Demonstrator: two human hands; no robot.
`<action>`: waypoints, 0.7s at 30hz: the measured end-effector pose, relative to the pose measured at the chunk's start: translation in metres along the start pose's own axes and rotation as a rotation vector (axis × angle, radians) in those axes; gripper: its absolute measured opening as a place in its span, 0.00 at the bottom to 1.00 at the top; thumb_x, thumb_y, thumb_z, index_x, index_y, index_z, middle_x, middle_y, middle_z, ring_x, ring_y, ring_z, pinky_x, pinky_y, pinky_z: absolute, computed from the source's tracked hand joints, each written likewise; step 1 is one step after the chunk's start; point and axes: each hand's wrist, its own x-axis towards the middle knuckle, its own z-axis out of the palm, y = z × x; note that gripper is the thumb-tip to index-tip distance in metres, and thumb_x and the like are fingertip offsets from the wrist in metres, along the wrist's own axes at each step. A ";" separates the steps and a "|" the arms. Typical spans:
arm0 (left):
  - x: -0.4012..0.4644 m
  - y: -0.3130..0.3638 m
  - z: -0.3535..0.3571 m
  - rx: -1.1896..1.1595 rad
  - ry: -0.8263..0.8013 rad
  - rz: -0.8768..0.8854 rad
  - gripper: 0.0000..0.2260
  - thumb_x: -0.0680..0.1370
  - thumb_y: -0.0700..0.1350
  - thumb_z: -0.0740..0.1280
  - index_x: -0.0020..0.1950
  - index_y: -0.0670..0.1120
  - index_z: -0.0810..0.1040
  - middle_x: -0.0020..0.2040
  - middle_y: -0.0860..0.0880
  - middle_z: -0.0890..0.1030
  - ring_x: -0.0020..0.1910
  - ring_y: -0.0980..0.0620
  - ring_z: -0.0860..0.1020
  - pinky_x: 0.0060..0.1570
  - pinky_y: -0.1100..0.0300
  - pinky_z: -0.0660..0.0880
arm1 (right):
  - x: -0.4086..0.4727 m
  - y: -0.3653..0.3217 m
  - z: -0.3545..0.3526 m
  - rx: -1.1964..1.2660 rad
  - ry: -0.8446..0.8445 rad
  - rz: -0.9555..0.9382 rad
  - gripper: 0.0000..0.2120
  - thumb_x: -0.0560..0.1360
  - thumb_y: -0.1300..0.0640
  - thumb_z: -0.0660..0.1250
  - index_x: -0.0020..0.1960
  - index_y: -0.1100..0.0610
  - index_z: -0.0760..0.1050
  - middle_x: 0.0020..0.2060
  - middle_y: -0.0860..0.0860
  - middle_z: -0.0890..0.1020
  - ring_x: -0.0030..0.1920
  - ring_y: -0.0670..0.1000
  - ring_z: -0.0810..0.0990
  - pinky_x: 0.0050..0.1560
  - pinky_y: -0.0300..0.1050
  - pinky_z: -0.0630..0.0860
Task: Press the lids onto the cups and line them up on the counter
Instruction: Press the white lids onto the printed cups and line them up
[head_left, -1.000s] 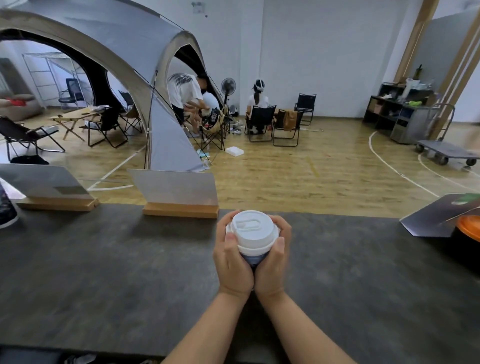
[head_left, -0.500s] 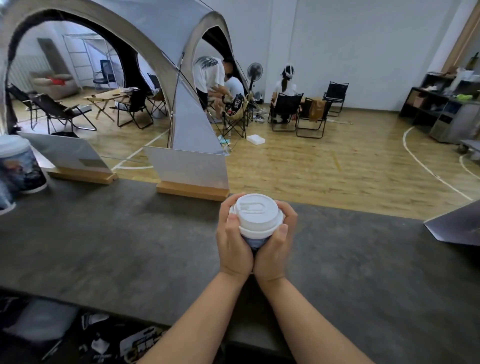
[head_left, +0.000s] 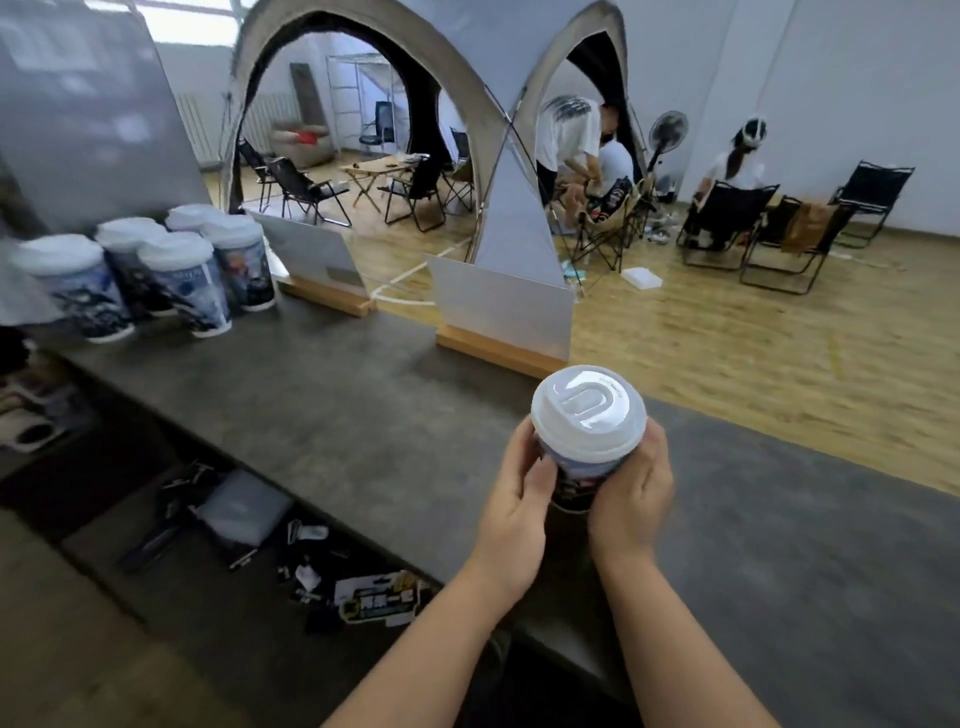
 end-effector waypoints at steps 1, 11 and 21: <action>-0.002 0.006 -0.006 0.023 -0.006 0.021 0.18 0.83 0.45 0.61 0.72 0.51 0.66 0.69 0.57 0.75 0.70 0.61 0.71 0.66 0.66 0.68 | -0.004 -0.003 0.001 0.024 -0.037 0.024 0.16 0.84 0.58 0.53 0.51 0.44 0.76 0.46 0.41 0.82 0.48 0.37 0.79 0.48 0.34 0.73; -0.019 0.065 -0.124 0.115 0.072 0.091 0.25 0.78 0.53 0.67 0.74 0.52 0.66 0.69 0.55 0.76 0.69 0.57 0.73 0.69 0.58 0.71 | -0.073 -0.039 0.076 0.240 -0.572 0.009 0.21 0.82 0.52 0.52 0.73 0.53 0.65 0.67 0.45 0.75 0.68 0.46 0.72 0.67 0.40 0.71; -0.034 0.097 -0.272 0.199 0.237 0.083 0.22 0.76 0.53 0.68 0.69 0.56 0.70 0.64 0.59 0.78 0.64 0.62 0.75 0.61 0.64 0.74 | -0.162 -0.044 0.208 0.258 -0.654 0.081 0.19 0.82 0.46 0.53 0.71 0.46 0.67 0.65 0.40 0.76 0.68 0.42 0.73 0.67 0.40 0.71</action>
